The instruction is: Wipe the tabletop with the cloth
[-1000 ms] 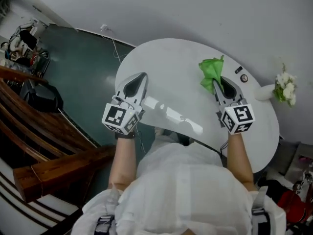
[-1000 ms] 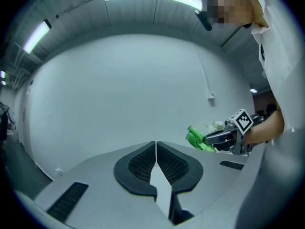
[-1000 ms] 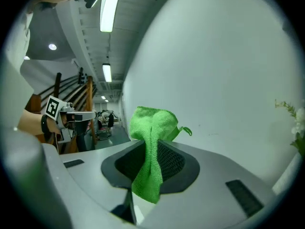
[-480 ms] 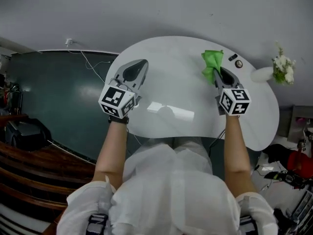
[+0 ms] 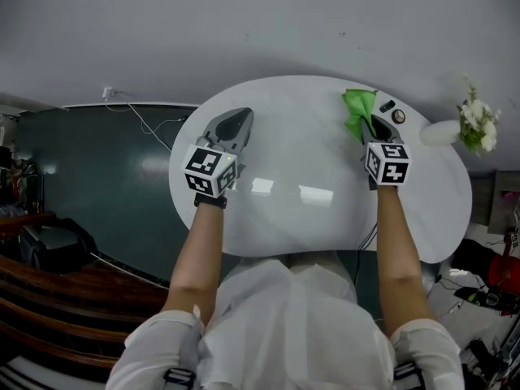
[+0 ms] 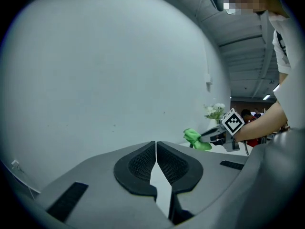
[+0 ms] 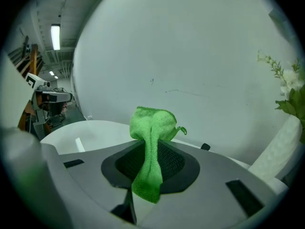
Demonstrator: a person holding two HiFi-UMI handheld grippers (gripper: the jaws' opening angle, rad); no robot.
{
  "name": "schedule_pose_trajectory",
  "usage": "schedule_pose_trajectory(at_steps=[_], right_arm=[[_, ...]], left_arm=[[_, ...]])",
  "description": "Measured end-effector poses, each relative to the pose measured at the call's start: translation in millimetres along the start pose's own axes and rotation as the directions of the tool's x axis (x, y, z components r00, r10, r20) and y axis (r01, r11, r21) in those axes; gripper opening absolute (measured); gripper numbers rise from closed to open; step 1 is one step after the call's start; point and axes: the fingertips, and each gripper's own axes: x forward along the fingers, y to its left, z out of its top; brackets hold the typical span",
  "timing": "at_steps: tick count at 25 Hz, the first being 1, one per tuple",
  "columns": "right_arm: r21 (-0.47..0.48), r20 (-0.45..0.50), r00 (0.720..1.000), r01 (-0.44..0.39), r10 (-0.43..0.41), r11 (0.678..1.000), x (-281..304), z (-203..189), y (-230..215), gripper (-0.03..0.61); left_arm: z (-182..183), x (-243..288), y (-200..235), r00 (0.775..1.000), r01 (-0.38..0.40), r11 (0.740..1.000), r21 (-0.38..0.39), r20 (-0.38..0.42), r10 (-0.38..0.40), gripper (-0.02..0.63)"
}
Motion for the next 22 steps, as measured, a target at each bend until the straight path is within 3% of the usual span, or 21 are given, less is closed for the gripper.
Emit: schedule_pose_trajectory(at_steps=[9, 22], right_arm=[[-0.01, -0.168, 0.982, 0.086, -0.086, 0.996, 68, -36, -48, 0.071], [-0.083, -0.309, 0.92, 0.228, -0.242, 0.97, 120, -50, -48, 0.071]], left_arm=[[-17, 46, 11, 0.998, -0.046, 0.998, -0.037, -0.043, 0.044, 0.018], [-27, 34, 37, 0.994, -0.103, 0.991, -0.082, -0.04, 0.1, 0.018]])
